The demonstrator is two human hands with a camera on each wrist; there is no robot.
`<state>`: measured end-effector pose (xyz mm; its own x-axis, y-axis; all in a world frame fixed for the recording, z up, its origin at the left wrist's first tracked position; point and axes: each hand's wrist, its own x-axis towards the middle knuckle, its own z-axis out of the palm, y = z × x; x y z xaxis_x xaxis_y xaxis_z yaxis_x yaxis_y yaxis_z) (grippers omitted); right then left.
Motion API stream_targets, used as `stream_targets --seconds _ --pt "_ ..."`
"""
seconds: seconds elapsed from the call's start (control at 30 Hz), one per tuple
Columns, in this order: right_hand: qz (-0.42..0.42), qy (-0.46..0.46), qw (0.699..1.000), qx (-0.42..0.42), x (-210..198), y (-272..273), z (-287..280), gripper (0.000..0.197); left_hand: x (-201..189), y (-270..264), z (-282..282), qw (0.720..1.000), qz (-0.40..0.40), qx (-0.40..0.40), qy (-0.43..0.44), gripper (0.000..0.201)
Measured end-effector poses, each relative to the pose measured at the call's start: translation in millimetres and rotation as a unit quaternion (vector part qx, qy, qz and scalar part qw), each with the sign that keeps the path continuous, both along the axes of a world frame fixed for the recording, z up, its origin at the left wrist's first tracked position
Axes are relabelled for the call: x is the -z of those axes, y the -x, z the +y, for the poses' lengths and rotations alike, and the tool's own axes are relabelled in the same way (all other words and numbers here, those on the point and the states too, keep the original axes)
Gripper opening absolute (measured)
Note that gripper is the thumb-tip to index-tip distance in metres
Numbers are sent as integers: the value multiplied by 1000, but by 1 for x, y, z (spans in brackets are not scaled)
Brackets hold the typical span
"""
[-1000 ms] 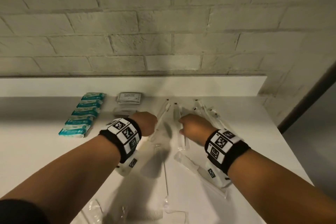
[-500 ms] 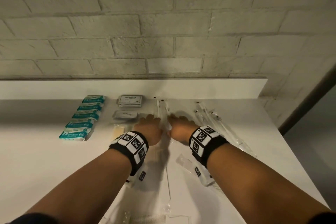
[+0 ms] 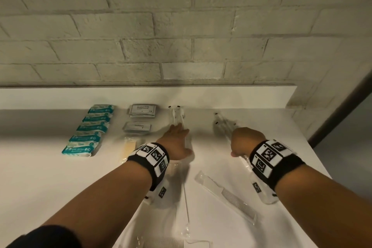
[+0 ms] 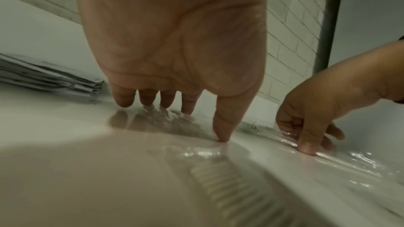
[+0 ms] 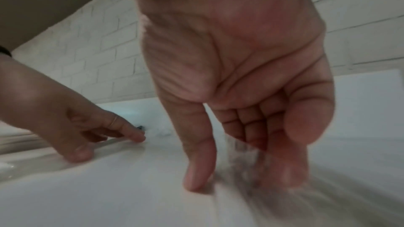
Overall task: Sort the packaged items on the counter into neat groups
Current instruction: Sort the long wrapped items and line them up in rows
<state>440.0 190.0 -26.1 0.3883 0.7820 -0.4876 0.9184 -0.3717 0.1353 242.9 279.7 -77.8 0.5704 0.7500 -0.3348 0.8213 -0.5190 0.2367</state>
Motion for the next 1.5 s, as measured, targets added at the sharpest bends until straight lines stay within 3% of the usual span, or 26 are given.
stream_targets --seconds 0.13,0.27,0.4,0.53,0.73,0.87,1.03,1.13,1.2,1.33,1.5 --pt "79 -50 995 28 -2 5 13 18 2 2 1 1000 -15 14 -18 79" --pt "162 -193 966 49 -1 14 25 39 2 7 0 999 -20 30 -5 76" --pt "198 -127 972 -13 6 29 19 61 2 8 -1 999 -24 41 -8 73" --pt "187 -172 966 -41 7 35 23 40 0 8 -4 999 -26 38 -16 73" --pt "190 -177 965 -35 15 50 28 55 -7 7 -9 999 -29 38 1 72" --pt "225 -175 958 12 28 60 41 57 -13 6 -13 999 -36 33 24 74" --pt "198 -200 957 65 34 57 55 35 -11 7 -13 999 -37 24 0 65" --pt "198 -210 950 119 36 43 56 55 -13 7 -14 999 -37 22 10 70" --pt "170 -233 954 82 35 36 51 66 -12 7 -12 999 -33 20 18 73" --pt "6 -207 965 -162 29 43 45 38 -10 7 -11 999 -31 22 20 75" --pt "38 -139 978 -148 26 65 49 35 -4 2 -10 999 -38 27 17 95"
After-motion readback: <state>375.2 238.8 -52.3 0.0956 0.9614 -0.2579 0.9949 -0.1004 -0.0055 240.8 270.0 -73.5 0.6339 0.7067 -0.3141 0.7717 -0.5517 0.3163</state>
